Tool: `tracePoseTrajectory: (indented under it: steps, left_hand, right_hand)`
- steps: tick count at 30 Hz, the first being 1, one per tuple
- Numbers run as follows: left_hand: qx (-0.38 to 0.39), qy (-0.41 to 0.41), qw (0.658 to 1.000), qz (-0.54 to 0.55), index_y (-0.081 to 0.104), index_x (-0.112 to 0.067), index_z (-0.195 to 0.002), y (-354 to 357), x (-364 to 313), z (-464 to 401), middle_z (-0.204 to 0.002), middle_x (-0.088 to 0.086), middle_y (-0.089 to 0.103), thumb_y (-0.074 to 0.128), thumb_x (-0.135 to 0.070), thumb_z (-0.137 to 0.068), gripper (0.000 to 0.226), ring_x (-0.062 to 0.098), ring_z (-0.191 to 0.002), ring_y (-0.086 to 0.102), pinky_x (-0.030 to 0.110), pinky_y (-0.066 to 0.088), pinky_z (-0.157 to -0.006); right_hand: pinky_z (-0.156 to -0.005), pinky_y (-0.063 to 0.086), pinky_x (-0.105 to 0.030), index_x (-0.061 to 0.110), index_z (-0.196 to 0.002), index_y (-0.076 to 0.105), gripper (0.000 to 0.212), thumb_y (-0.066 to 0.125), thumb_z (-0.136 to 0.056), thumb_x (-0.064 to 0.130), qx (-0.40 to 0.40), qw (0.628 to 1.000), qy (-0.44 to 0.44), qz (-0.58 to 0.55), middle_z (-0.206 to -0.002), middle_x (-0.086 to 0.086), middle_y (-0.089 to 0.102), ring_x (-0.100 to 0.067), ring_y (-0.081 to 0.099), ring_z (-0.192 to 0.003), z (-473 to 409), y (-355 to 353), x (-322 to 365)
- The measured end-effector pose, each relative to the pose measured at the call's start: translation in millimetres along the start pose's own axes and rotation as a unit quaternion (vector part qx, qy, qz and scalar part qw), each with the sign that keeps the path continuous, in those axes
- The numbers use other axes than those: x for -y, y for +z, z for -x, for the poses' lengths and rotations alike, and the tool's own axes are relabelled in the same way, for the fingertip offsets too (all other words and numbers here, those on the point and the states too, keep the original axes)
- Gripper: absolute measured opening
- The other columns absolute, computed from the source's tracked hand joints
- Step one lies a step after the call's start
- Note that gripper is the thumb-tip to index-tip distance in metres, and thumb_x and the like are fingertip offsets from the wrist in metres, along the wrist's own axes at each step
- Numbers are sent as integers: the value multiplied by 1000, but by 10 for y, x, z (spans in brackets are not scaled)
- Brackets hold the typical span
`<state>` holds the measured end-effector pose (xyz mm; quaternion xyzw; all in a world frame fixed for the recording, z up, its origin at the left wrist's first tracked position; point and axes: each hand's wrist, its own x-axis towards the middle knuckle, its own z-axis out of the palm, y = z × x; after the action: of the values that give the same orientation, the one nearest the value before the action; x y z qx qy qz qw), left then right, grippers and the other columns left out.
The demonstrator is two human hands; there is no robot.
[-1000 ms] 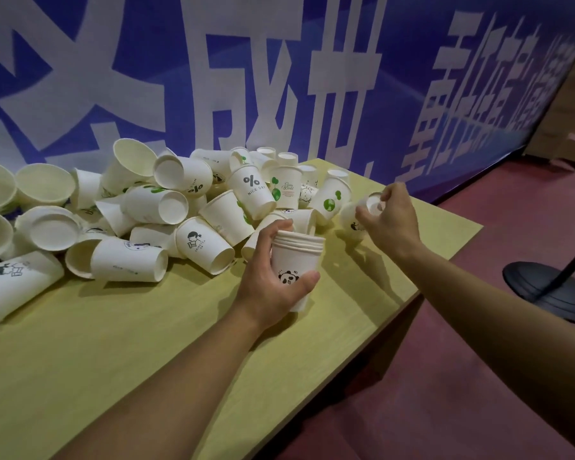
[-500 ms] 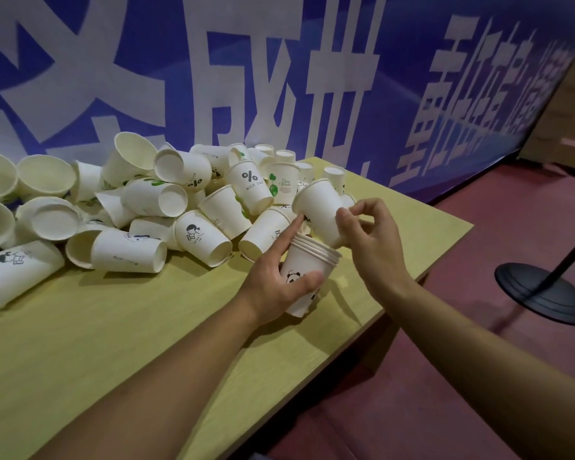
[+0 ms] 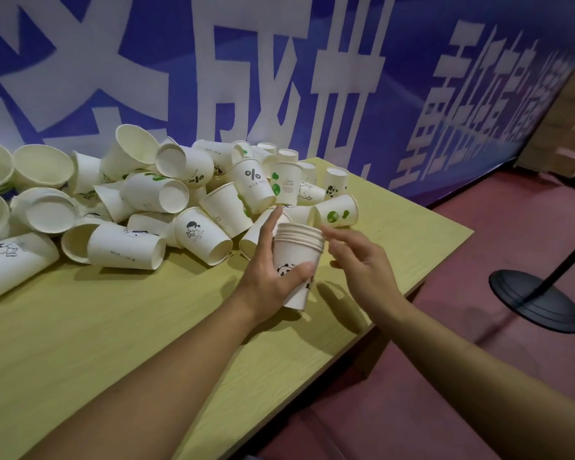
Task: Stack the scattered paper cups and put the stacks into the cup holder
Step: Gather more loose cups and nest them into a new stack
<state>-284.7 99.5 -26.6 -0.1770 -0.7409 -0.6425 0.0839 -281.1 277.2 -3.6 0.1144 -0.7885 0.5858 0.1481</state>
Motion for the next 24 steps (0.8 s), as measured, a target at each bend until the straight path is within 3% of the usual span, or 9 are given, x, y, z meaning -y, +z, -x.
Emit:
tracePoseTrajectory:
  steps: [3, 5, 8, 11, 15, 18, 24]
  left_hand:
    - [-9, -3, 1000, -6, 36, -51, -139, 4, 36, -10, -133, 0, 54, 72, -57, -66, 82, 18, -104, 65, 35, 60, -81]
    - [-13, -6, 1000, -4, 36, -47, -139, 8, 41, -9, -133, 2, 54, 72, -58, -66, 82, 23, -106, 64, 40, 59, -84]
    - [-12, -11, 1000, 1, 34, -50, -141, 7, 36, -7, -136, -2, 53, 72, -58, -66, 84, 18, -108, 64, 35, 59, -85]
    - [-3, -15, 1000, 2, 30, -55, -141, -2, 20, 1, -134, -8, 52, 71, -58, -66, 86, 9, -102, 65, 29, 59, -81]
    - [-2, -14, 1000, 10, 32, -54, -140, 4, 15, -11, -134, -11, 51, 71, -58, -65, 84, 5, -102, 65, 26, 57, -81]
    - [-5, -19, 1000, 18, 33, -47, -145, 5, 25, -25, -135, -8, 53, 71, -57, -65, 89, 7, -102, 65, 28, 58, -81]
    - [-2, -19, 1000, 22, 34, -52, -142, 3, 35, -25, -135, 0, 55, 72, -56, -66, 85, 14, -104, 66, 32, 59, -82]
  right_hand:
    - [-90, 51, -28, 32, -121, 71, 33, 53, -99, 16, -28, 999, -15, 32, -118, 9, 68, -4, 61, -108, -119, -53, -104]
    - [-89, 50, -22, 26, -127, 67, 36, 57, -97, 8, -42, 991, -10, 130, -124, 7, 66, -1, 59, -105, -381, -130, -158]
    - [-101, 47, -34, 28, -132, 62, 39, 65, -95, 14, -15, 959, 4, 283, -136, 4, 60, -16, 55, -120, -829, -227, -239]
    - [-101, 41, -41, 30, -138, 56, 48, 71, -92, 28, 47, 920, -1, 389, -140, 3, 59, -22, 46, -129, -1127, -253, -289]
    - [-110, 27, -48, 36, -145, 45, 67, 74, -85, 48, 118, 831, -44, 543, -148, 4, 49, -25, 35, -139, -1346, -259, -327]
    - [-111, 25, -51, 38, -146, 42, 74, 74, -82, 56, 141, 769, -66, 620, -142, -2, 46, -30, 35, -133, -1434, -283, -338]
    - [-110, 26, -48, 31, -138, 51, 71, 75, -77, 61, 146, 771, -35, 619, -142, 1, 49, -27, 35, -132, -1457, -464, -331]
